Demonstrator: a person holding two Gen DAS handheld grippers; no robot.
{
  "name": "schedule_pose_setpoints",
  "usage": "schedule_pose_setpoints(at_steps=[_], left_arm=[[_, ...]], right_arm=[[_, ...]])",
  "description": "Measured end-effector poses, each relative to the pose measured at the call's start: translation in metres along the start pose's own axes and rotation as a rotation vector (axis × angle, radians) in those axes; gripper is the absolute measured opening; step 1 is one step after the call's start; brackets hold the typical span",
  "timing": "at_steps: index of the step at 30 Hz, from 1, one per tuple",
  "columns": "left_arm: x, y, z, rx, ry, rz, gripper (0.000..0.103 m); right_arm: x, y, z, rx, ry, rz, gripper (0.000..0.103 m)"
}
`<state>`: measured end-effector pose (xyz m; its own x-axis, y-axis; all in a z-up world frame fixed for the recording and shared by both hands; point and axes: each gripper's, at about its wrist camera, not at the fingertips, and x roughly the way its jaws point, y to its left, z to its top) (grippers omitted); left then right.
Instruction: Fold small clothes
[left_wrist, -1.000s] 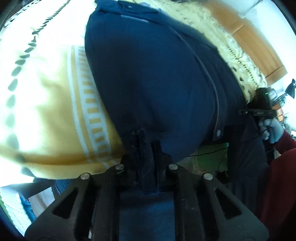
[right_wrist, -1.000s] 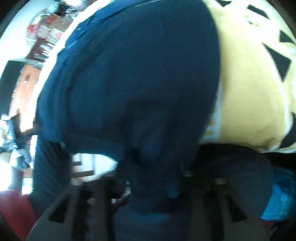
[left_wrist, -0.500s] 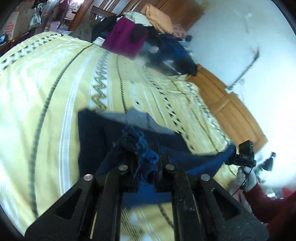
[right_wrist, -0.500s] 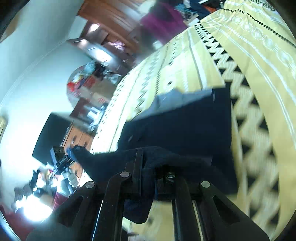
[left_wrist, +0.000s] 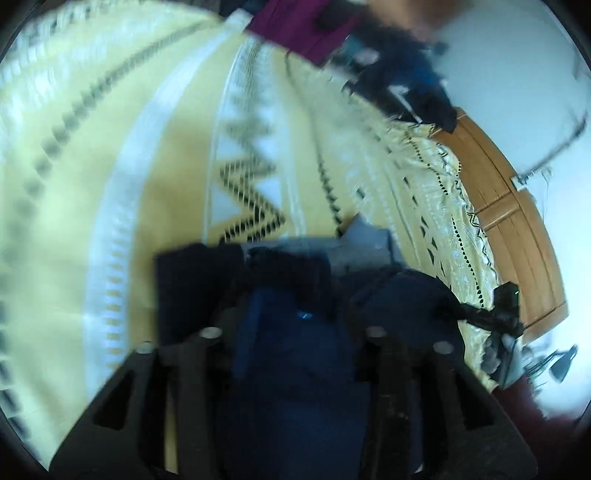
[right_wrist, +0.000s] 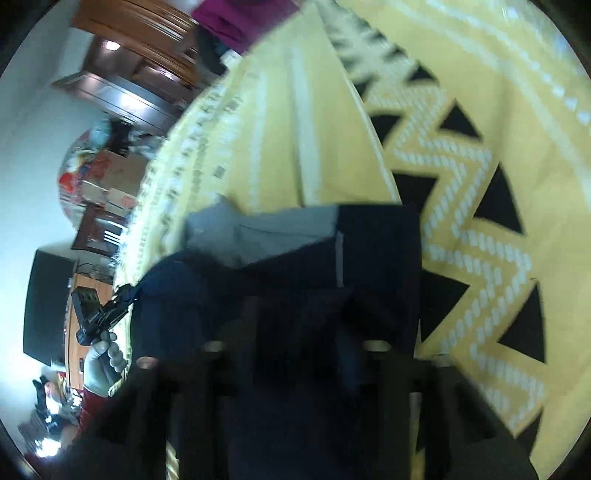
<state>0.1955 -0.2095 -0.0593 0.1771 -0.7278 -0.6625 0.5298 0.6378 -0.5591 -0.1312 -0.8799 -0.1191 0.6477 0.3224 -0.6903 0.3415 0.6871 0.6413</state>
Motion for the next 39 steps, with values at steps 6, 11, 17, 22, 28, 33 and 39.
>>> schedule_pose_setpoints(at_steps=[6,11,17,22,28,33,39], left_arm=[[-0.067,-0.024,-0.025,0.056,-0.094,0.052,0.068],[-0.074,-0.024,-0.063,0.019,-0.092,0.086,0.068],[-0.069,-0.024,-0.145,-0.200,-0.102,0.005,0.070],[-0.055,-0.015,-0.166,-0.320,-0.138,0.035,0.081],[-0.035,-0.006,-0.139,-0.357,-0.285,0.100,0.084],[-0.018,-0.009,-0.111,-0.311,-0.345,0.053,0.028],[-0.018,-0.086,-0.094,0.038,-0.372,0.113,0.013]], right_arm=[[-0.058,0.038,0.002,-0.114,-0.172,-0.069,0.058],[0.013,0.045,0.008,-0.279,-0.077,-0.171,0.057],[0.025,0.040,-0.010,-0.199,-0.058,-0.212,0.057],[-0.007,0.089,-0.052,-0.251,-0.097,-0.115,0.062],[0.003,0.148,-0.091,-0.334,-0.054,-0.059,0.062],[0.016,0.194,-0.092,-0.334,-0.010,0.056,0.063],[0.105,0.283,-0.035,-0.358,0.192,0.195,0.074]])
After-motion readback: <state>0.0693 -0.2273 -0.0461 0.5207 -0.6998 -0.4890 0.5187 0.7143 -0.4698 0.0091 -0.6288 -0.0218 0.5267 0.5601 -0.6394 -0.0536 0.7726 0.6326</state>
